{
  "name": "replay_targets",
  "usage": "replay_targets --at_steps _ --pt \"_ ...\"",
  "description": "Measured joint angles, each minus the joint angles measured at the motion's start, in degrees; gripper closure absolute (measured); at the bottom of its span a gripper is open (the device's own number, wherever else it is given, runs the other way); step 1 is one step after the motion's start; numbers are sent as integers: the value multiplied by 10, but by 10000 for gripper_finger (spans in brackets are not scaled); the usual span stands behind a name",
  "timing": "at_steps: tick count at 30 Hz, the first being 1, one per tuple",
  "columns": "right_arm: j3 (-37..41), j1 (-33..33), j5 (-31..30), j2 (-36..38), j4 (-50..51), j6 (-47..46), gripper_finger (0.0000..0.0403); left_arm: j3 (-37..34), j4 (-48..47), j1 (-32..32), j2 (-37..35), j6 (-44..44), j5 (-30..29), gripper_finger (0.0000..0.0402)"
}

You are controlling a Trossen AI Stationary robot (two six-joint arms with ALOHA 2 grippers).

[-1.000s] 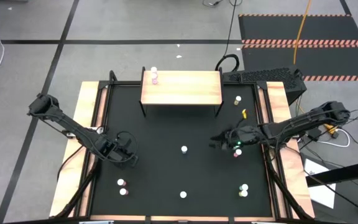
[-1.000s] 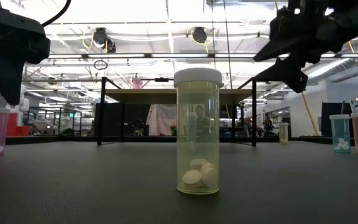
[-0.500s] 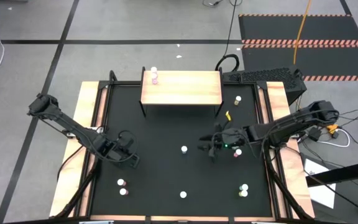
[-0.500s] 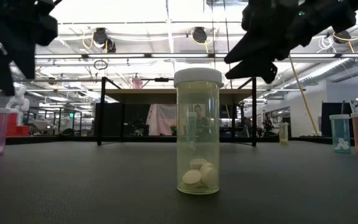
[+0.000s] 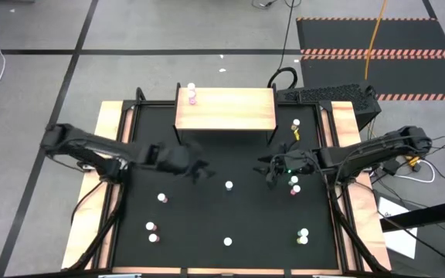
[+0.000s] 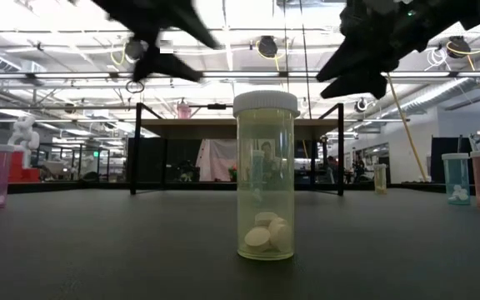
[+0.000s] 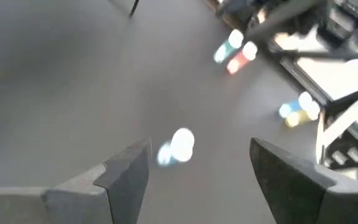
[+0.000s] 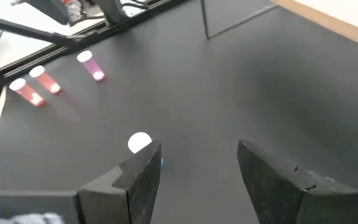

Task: Pick and place medicine bottles onto shelf by color
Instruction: Put the top left blue pill bottle on the shelf

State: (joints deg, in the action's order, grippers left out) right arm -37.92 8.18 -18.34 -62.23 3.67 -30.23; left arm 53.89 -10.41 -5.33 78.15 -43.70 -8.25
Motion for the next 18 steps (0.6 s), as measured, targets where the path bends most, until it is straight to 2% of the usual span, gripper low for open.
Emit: replay_targets --at_steps 5,11,14,18 --pt "1 -3 -7 41 42 -27 195 83 -34 32 115 55 49 128" --pt "0 -3 -25 77 95 -52 195 206 -131 17 240 128 100 128" --pt "0 -3 -28 87 102 -53 195 260 -202 13 282 135 100 128" --pt "0 -3 -28 93 116 -55 195 307 -262 14 321 101 98 128"
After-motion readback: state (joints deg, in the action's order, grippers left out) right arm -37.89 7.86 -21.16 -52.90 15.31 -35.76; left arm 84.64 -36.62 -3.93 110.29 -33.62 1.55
